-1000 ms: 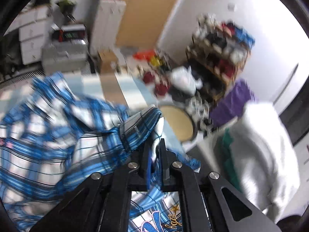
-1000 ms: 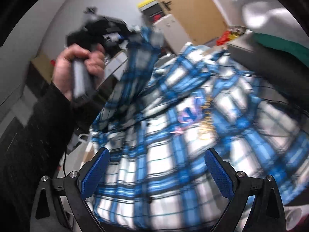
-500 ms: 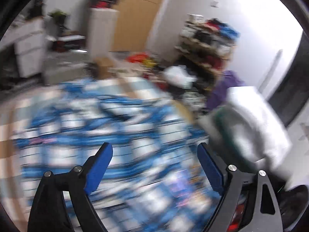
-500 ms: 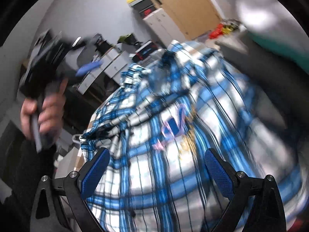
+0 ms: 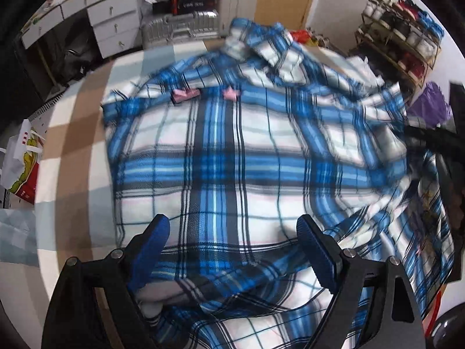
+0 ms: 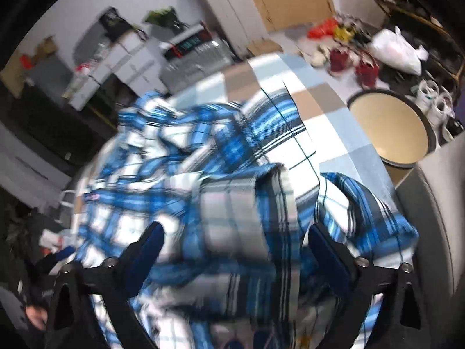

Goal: Fold large clothes

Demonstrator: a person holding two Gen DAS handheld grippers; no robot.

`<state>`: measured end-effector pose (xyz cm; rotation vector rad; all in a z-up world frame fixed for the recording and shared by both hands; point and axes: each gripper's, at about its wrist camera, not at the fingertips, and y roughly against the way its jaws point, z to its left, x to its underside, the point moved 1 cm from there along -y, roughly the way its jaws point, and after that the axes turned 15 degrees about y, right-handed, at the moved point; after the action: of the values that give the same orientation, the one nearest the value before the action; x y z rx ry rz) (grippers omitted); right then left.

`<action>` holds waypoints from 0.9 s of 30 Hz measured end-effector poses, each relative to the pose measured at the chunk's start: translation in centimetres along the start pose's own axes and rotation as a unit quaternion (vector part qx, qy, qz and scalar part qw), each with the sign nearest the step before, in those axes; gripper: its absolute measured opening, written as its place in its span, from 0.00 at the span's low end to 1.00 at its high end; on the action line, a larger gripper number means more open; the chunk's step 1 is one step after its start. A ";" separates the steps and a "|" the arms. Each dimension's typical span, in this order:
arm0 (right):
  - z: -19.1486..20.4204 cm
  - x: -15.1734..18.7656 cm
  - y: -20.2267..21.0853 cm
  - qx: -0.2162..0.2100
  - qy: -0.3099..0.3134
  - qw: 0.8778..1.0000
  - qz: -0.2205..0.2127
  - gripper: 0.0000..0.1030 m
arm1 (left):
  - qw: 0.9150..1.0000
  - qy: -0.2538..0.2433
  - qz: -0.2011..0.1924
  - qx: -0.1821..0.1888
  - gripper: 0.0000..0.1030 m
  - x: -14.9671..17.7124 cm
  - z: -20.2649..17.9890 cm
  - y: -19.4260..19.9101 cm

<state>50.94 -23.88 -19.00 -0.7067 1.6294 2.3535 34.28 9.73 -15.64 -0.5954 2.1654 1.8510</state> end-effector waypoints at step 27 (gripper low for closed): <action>1.6 -1.8 2.8 0.162 0.118 0.979 -0.019 0.73 | 0.998 0.000 -0.030 0.055 0.65 -1.5 -1.9 3.3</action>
<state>50.94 -23.21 -15.33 -0.9633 2.0131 1.9678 34.30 8.50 -11.73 -0.6288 2.2079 1.6894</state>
